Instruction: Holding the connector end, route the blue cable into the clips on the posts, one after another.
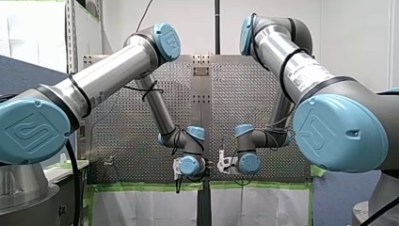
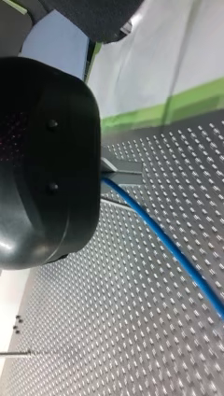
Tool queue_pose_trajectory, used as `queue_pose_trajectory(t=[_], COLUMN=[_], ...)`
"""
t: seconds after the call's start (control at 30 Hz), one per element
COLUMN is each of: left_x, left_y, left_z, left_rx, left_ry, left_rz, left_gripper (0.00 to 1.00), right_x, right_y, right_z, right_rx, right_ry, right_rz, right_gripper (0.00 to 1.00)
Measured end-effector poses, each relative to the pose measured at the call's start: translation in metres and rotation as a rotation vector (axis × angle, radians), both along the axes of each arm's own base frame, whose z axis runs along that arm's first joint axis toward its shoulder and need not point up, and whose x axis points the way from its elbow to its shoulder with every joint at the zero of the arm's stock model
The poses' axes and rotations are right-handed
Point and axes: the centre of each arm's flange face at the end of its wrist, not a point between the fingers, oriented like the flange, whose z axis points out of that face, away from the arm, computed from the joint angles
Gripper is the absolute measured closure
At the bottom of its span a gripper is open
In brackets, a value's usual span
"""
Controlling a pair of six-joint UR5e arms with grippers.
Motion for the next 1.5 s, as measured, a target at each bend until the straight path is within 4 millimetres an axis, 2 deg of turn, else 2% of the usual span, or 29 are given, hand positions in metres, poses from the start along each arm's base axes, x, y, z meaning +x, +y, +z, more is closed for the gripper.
queue_pose_trajectory(t=[0.17, 0.3, 0.67, 1.07, 1.23, 1.5], left_x=[-0.017, -0.024, 0.005, 0.01, 0.009, 0.005], left_y=[-0.021, -0.038, -0.07, -0.079, -0.084, -0.097], left_z=[-0.018, -0.023, 0.005, 0.011, -0.001, -0.024], left_rx=[0.026, 0.014, -0.067, -0.082, -0.074, -0.052], left_ry=[0.031, 0.039, -0.053, -0.07, -0.062, -0.034], left_rz=[-0.005, -0.015, 0.02, 0.012, 0.004, -0.007], left_gripper=[1.0, 1.0, 1.0, 1.0, 1.0, 1.0], right_x=[-0.011, -0.025, -0.08, -0.128, -0.142, -0.15], right_y=[0.002, 0.005, 0.0, -0.035, -0.043, -0.051], right_z=[0.013, 0.014, 0.0, 0.002, 0.002, 0.003], right_rx=[-0.018, -0.016, 0.003, -0.029, -0.041, -0.06], right_ry=[-0.022, -0.026, 0.01, -0.009, -0.001, 0.018], right_rz=[-0.016, -0.03, -0.06, -0.163, -0.189, -0.184], right_gripper=[1.0, 1.0, 1.0, 1.0, 1.0, 1.0])
